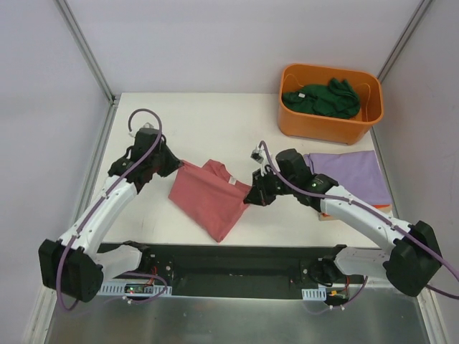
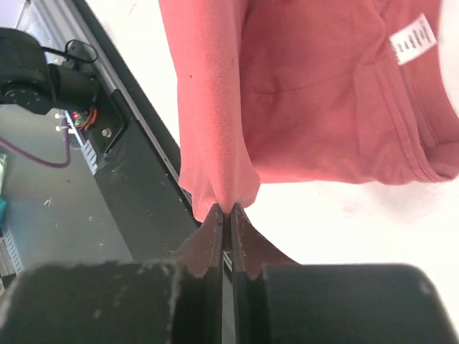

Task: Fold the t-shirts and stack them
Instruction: Fold the long partially folded tshirt into a neat square

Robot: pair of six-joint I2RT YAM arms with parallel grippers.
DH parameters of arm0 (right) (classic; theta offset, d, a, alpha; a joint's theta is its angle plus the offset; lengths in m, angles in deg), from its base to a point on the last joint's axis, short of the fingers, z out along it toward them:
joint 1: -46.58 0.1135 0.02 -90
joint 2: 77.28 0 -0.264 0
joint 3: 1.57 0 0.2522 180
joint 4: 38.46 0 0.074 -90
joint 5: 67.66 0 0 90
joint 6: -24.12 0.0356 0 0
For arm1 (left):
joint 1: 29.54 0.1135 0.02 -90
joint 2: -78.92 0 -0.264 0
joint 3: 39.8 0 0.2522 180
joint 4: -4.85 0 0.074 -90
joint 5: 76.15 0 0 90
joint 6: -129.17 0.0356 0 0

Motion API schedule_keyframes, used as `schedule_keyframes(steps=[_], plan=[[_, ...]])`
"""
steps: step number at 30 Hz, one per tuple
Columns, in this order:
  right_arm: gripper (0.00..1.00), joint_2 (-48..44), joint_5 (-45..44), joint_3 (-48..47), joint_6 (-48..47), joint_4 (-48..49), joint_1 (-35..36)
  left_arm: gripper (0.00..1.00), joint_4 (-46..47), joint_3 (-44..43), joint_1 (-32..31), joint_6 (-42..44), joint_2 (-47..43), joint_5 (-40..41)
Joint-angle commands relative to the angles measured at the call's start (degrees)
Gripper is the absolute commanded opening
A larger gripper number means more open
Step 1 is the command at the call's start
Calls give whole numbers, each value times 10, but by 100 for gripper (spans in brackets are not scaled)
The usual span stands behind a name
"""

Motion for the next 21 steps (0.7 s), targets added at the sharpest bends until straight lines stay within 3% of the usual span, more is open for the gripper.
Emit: schedule_keyframes(steps=[1,18,21], plan=[[1,-3,2,10,7,-31,-32,0,54,-57,-16,29,63,45],[5,190,-62,-39,-4,22,-133,0,57,-202,-30,51,362,67],[9,194,-109,-44,6,22,-135,14,57,-231,-30,71,395,49]])
